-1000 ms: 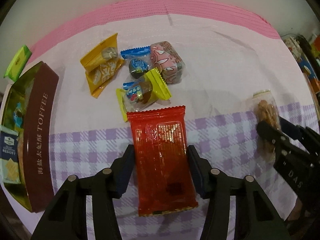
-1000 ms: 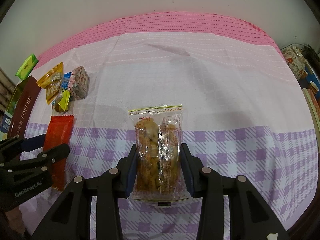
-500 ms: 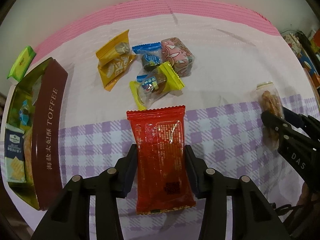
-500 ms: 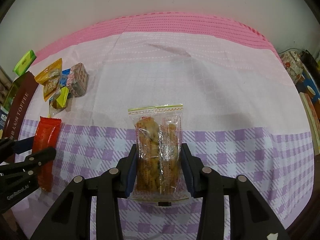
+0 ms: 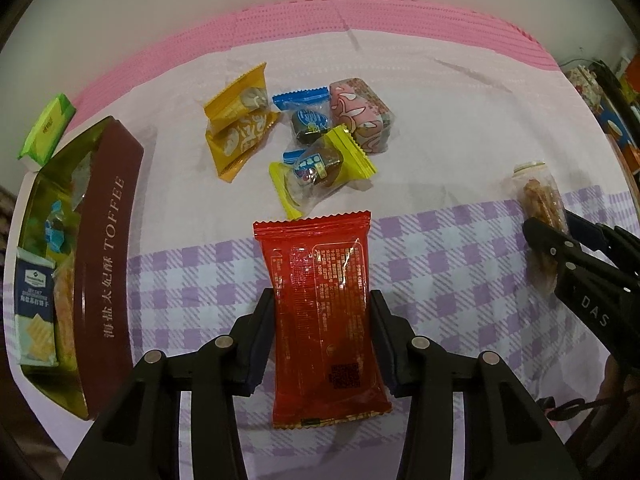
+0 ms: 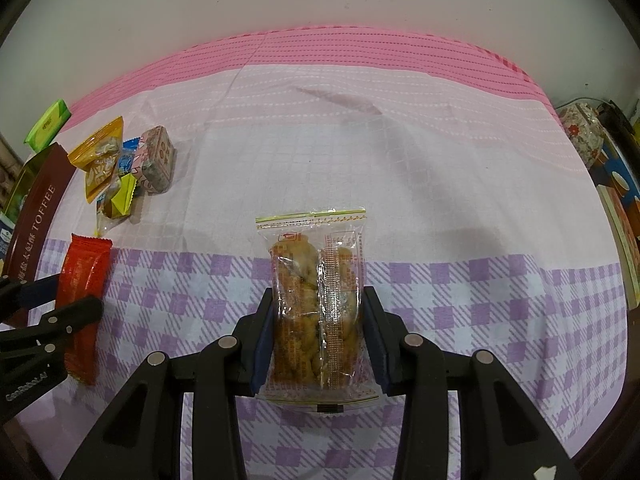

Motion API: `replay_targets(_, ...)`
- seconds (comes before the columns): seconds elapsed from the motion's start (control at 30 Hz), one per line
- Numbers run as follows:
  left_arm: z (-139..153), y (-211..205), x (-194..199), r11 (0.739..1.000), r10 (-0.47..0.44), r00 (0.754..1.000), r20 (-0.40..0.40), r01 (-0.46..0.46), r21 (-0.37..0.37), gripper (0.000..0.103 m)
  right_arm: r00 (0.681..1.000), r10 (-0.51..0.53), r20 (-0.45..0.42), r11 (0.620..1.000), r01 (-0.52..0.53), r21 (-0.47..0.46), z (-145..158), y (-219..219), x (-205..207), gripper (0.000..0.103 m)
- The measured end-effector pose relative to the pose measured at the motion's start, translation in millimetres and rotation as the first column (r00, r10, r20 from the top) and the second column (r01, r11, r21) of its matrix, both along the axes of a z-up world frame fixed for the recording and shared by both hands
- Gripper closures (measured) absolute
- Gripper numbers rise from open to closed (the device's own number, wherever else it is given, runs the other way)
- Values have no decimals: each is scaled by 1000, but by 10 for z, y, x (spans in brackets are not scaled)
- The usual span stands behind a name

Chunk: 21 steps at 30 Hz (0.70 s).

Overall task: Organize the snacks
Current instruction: 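Carry the red pack into the tin with the left gripper and release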

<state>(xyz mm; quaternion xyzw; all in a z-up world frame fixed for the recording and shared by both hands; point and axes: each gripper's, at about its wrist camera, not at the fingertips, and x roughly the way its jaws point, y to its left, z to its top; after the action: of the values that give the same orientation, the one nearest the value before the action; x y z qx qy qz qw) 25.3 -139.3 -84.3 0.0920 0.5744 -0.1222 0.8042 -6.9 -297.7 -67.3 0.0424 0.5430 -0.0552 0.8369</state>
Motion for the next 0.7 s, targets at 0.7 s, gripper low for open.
replay_targets(0.7, 369, 176, 2, 1000, 1, 994, 108, -2, 15, 57, 1000, -1, -1, 1000, 1, -3, -3, 5, -1, 64)
